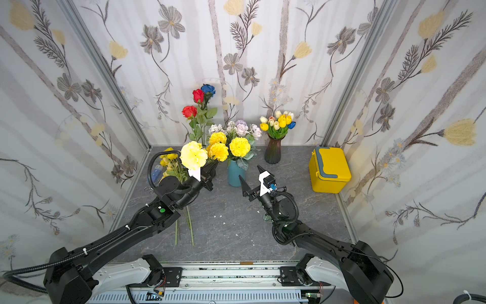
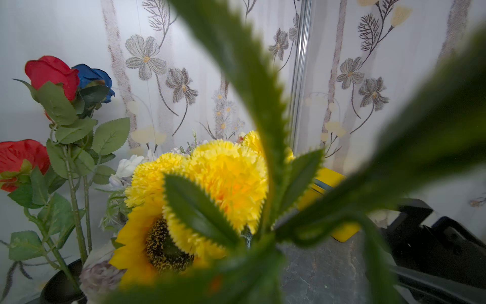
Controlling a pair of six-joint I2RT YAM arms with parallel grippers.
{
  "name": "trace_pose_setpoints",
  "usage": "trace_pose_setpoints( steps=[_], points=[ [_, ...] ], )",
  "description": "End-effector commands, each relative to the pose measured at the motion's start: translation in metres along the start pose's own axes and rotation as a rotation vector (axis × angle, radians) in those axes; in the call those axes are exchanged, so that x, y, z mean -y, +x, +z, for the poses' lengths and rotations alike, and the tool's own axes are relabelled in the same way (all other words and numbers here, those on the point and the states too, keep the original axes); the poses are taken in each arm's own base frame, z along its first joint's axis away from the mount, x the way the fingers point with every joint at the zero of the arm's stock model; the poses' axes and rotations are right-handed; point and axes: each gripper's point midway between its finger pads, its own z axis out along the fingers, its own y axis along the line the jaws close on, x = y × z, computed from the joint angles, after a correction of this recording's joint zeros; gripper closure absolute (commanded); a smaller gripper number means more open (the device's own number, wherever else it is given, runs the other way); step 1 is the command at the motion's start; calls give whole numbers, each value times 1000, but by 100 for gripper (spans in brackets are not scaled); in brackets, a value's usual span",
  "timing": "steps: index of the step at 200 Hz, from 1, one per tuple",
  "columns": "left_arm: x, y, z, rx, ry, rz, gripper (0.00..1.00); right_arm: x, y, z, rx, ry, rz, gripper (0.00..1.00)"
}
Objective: Pick out yellow flowers from the vase
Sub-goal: Pick up the flower from the vase.
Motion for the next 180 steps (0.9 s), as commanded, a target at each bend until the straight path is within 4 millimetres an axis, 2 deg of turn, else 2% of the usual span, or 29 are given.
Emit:
trace_pose_setpoints(
  steps=[1, 22, 45, 80, 83, 92, 113, 138, 180],
  points=[
    [4, 11, -14, -107, 21, -81, 96, -5, -3, -2, -11, -31, -22, 16],
    [6, 3, -29, -147, 25, -124, 96, -14, -1, -3, -46, -86, -37, 18],
    [8, 9, -46, -214, 29, -169, 96, -23, 1, -8, -93, -138, -33, 19],
    [14, 29, -68, -312, 52, -244, 96, -68, 13, -20, -165, -351, -41, 27],
    [15, 32, -69, -320, 58, -250, 96, -81, 14, -23, -170, -387, -35, 27],
    [18, 37, -73, -340, 70, -261, 96, -96, 16, -26, -186, -432, -33, 28],
    [22, 50, -81, -379, 84, -273, 96, -118, 24, -25, -222, -489, -5, 31],
    [27, 60, -85, -408, 109, -291, 96, -137, 39, -19, -270, -516, 20, 41],
    [32, 71, -87, -441, 136, -309, 95, -156, 56, -6, -327, -513, 82, 58]
  ],
)
